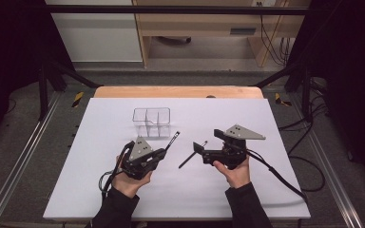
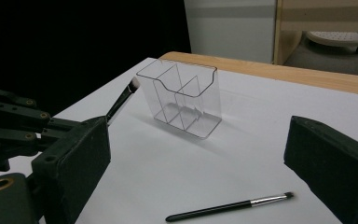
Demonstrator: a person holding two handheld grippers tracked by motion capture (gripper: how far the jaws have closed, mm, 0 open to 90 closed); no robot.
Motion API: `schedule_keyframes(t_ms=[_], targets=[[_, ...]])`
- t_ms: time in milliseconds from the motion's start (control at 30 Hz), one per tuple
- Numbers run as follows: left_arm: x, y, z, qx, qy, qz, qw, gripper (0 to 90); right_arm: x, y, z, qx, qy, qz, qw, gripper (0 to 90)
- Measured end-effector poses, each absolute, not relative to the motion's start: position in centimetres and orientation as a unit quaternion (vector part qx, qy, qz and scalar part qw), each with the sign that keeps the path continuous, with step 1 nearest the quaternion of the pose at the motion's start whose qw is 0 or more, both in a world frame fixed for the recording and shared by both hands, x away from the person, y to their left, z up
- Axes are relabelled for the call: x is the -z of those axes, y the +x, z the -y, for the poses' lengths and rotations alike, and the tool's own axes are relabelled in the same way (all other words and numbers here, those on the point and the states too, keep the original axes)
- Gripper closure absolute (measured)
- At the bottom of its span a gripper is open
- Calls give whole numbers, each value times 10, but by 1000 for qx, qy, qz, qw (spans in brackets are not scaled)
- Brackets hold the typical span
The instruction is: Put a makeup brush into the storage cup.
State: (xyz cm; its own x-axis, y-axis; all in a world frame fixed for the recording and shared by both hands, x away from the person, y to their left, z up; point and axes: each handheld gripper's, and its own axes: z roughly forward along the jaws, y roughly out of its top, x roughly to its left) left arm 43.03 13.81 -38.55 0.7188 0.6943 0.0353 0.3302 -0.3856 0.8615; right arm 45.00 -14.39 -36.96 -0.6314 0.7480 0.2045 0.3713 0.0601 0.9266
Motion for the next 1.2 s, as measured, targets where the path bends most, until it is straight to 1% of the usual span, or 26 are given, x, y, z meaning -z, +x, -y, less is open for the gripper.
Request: schedule_keyframes(t_ms=[567, 833, 1200], targets=[[400, 430, -117, -187, 787, -327, 488, 831, 379, 451, 131, -579, 414, -689, 138, 81], [405, 430, -110, -184, 782, -334, 493, 832, 385, 453, 125, -584, 428, -678, 124, 102], [408, 430, -102, -185, 773, -347, 498, 832, 390, 453, 119, -591, 445, -663, 117, 145]])
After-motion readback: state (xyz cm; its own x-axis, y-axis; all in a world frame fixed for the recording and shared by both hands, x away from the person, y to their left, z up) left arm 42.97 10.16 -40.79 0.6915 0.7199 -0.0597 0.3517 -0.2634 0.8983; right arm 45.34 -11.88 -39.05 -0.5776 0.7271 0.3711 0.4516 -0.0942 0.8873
